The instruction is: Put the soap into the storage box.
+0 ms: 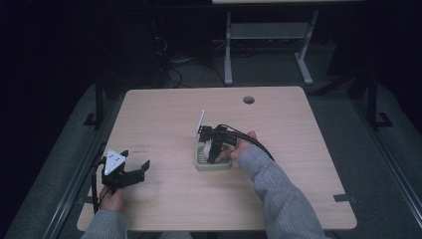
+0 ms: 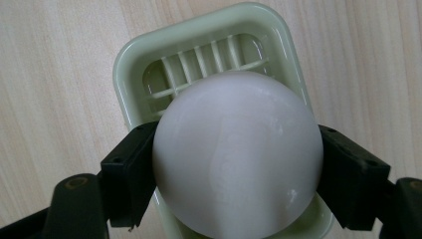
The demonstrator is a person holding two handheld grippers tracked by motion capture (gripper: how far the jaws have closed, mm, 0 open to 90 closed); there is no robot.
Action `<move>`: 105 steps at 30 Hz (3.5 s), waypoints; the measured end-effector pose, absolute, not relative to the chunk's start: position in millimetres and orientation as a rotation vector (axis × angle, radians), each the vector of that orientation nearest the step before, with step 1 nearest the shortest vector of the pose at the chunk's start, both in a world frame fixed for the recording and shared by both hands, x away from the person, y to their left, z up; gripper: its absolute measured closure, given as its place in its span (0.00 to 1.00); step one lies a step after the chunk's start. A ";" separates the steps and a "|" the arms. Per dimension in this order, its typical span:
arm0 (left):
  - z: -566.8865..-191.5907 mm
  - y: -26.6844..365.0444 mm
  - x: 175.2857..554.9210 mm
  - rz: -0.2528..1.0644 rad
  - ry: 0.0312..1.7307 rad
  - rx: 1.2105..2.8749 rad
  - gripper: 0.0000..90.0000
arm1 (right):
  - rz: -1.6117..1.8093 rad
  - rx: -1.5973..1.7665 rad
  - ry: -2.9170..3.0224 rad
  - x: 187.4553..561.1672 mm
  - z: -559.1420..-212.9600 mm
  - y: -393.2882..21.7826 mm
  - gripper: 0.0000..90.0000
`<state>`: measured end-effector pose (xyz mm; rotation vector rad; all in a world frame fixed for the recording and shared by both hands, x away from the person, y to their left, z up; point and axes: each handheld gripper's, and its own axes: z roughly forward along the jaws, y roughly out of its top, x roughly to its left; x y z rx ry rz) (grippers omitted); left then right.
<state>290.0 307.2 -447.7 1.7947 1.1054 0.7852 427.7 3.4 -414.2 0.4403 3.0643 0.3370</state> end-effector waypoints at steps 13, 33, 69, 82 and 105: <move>-447.6 307.2 289.9 0.788 1.105 1.793 0.14 | 0.350 0.453 3.073 428.7 -414.7 2.2 0.26; -446.6 308.3 289.4 0.790 1.111 1.792 0.14 | 0.353 0.460 3.084 429.1 -414.4 2.1 0.25; -446.3 309.1 288.5 0.789 1.110 1.792 0.14 | 0.476 0.515 3.047 425.1 -393.2 -13.9 0.21; -446.9 308.9 288.7 0.791 1.109 1.794 0.14 | 0.499 0.538 3.030 422.6 -386.6 -26.9 0.21; -447.0 308.8 288.4 0.792 1.110 1.795 0.14 | 0.519 0.581 2.999 415.1 -375.9 -53.9 0.23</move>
